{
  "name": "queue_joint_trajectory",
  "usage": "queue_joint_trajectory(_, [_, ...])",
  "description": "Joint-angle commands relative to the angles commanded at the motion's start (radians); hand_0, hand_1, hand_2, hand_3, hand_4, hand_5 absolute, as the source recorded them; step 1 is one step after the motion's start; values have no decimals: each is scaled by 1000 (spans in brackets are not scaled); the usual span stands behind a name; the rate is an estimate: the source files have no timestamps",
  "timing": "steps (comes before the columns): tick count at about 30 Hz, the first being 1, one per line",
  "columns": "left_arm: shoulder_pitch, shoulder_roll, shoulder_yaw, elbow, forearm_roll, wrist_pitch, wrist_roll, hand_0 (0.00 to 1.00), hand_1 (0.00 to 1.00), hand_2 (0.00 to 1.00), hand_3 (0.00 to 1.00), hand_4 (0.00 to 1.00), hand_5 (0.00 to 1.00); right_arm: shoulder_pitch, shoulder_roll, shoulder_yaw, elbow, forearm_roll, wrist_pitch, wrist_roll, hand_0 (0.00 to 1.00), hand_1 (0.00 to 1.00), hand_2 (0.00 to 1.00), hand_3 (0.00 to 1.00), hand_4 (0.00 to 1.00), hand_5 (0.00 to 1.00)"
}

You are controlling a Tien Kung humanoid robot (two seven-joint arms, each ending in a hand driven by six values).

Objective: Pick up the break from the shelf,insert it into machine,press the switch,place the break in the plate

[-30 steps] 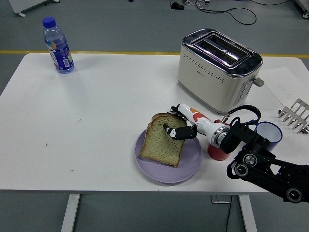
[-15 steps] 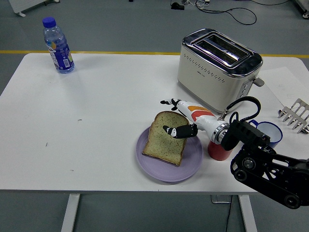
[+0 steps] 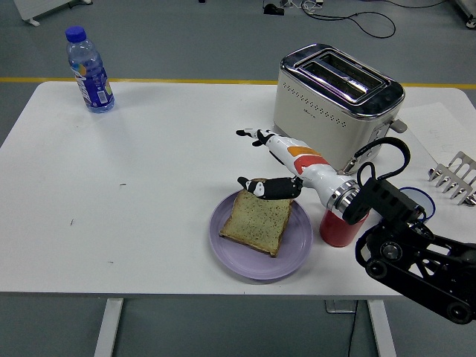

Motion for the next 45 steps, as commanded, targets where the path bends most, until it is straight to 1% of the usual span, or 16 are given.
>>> queue_joint_trajectory(1, [0,0,0,0,-1,0,0,604,464,445,545,286,929,-2,-1,4,5,6,-1,13,864,827,916,905,732,288])
queue_joint_trajectory(2, [0,0,0,0,-1,0,0,603,465,446,545,286,929,-5,-4,11,13,14,-2,22,846,826,885,856,702,269])
queue_joint_trajectory(6, [0,0,-1,0,1,-1,0,603,465,446,545,286,929,-29,-24,74,80,158,10,156,846,826,885,856,702,269])
queue_joint_trajectory(7, [0,0,-1,0,1,-2,0,603,465,446,545,286,929,-38,-31,85,91,182,18,173,846,826,885,856,702,269])
queue_joint_trajectory(8, [-1,0,0,0,0,-2,0,603,464,446,546,287,928,-58,-45,128,128,227,31,218,750,725,754,725,637,220])
queue_joint_trajectory(11, [0,0,1,0,-1,-3,0,603,464,446,546,287,928,-102,-66,230,188,351,69,321,750,725,754,725,637,220])
queue_joint_trajectory(12, [0,0,0,0,-2,-3,-1,603,464,446,546,287,928,-118,-71,269,190,396,86,346,750,725,754,725,637,220])
queue_joint_trajectory(15, [0,0,-1,0,-1,-3,-1,603,465,445,545,287,928,-148,-78,348,190,517,111,376,728,703,731,689,635,230])
queue_joint_trajectory(20, [1,0,-8,0,7,-4,0,603,464,442,545,288,930,-259,-36,533,187,725,122,418,723,701,727,670,636,229])
queue_joint_trajectory(23, [2,0,-6,0,7,-5,0,603,464,442,545,288,930,-336,7,644,158,855,118,444,723,701,727,670,636,229])
queue_joint_trajectory(26, [2,0,-9,0,10,-5,-1,602,464,442,545,288,932,-395,28,743,127,985,113,459,722,699,722,659,623,215])
queue_joint_trajectory(31, [2,0,-14,0,18,-5,-1,602,464,442,545,288,932,-464,36,869,80,1161,120,454,722,699,722,659,623,215])
queue_joint_trajectory(35, [4,0,-21,0,27,-5,-2,602,465,442,546,289,934,-519,36,953,45,1195,115,428,719,694,720,647,607,209])
queue_joint_trajectory(38, [7,0,-25,0,33,-5,-2,602,465,446,546,290,935,-558,35,1001,21,1191,79,382,714,681,715,627,572,199])
queue_joint_trajectory(41, [11,0,-36,0,49,-6,-2,602,465,446,546,290,935,-598,38,1043,-19,1197,46,335,714,681,715,627,572,199])
queue_joint_trajectory(45, [18,0,-53,0,71,-7,-3,603,465,449,545,287,933,-642,51,1079,-68,1212,30,308,706,668,707,616,560,223])
